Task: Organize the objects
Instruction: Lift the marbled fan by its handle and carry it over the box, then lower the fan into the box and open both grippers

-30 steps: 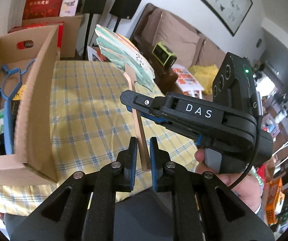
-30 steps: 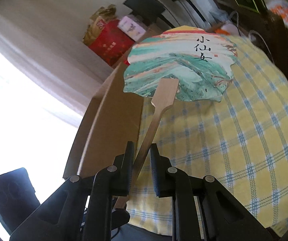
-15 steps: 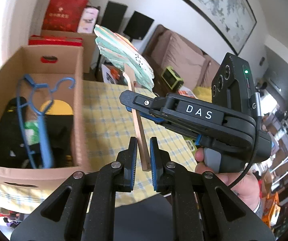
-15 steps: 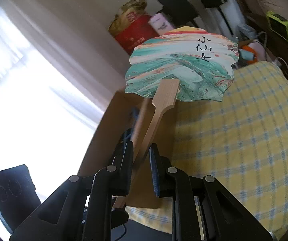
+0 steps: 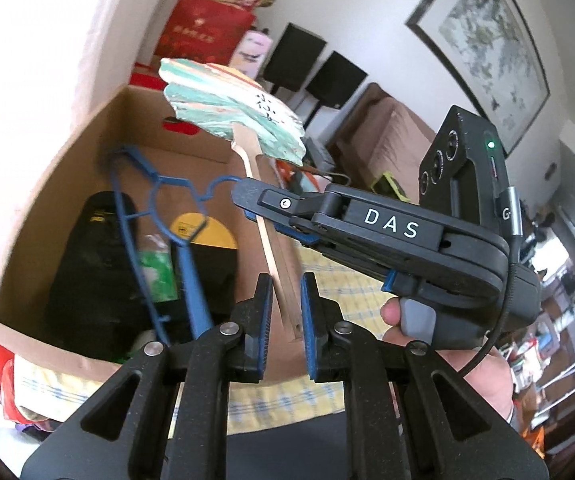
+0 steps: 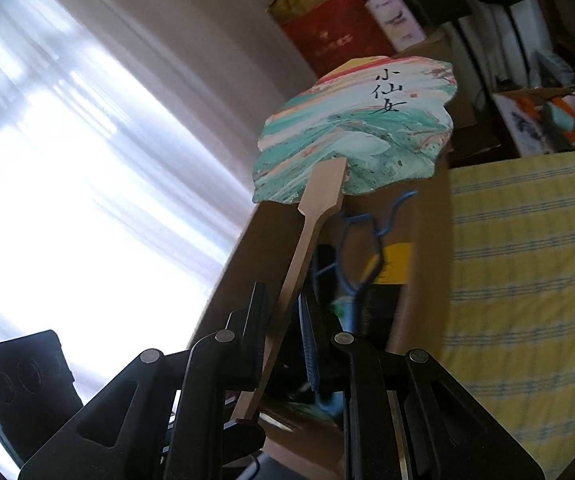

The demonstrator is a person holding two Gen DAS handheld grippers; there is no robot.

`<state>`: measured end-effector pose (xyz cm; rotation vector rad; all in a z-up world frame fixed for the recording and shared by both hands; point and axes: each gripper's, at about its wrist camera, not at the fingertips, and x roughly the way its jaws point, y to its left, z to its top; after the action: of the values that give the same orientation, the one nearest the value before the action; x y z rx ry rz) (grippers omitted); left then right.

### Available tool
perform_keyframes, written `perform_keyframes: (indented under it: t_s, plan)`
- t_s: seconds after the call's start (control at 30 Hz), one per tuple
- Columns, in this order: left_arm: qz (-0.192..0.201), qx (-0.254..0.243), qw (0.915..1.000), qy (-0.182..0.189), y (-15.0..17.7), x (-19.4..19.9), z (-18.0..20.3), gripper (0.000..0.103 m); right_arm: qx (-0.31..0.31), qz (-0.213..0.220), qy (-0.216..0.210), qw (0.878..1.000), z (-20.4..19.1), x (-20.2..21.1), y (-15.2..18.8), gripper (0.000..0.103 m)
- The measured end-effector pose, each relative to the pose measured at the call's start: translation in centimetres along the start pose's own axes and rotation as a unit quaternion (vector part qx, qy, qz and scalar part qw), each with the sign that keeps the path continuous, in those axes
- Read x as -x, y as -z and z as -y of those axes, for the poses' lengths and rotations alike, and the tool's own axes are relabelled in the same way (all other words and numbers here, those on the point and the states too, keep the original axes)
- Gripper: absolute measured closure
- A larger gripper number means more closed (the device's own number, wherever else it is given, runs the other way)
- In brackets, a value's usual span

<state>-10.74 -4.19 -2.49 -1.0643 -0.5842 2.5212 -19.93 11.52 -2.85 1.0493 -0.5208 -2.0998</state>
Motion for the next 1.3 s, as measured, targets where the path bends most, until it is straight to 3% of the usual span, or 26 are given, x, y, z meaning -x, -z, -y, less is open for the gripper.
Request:
perform_keyframes:
  t_s: [0.37,0.63,0.93,1.13,1.3]
  plan:
    - [-0.021,0.025,0.9995,-0.005,-0.7,-1.1,-4.7,0.089,-0.015,-0.036,-0.003,0.999,-0.1,-5.8,-0.2,0.087]
    - [-0.041,0.031,0.9986,-0.01,-0.3,-2.7,-6.2,0.09,-0.017,-0.056,0.024,0.998,0.9,-7.6,0.1,0.087]
    - [-0.045,0.017,0.9959,-0.076,-0.1,-3.3,-7.6,0.092,0.002,-0.085,0.067,0.994,0.2,-8.2,0.9,0.087]
    - [-0.039,0.027,0.9955,-0.082,-0.2,-2.5,-8.0,0.073,0.017,-0.069,0.077,0.995,-0.6,-6.7,0.9,0.083]
    - [-0.034,0.016,0.9947,-0.096,0.0,-1.4,-7.3,0.063,0.049,-0.046,0.102,0.993,-1.4,-4.1,1.2,0.072]
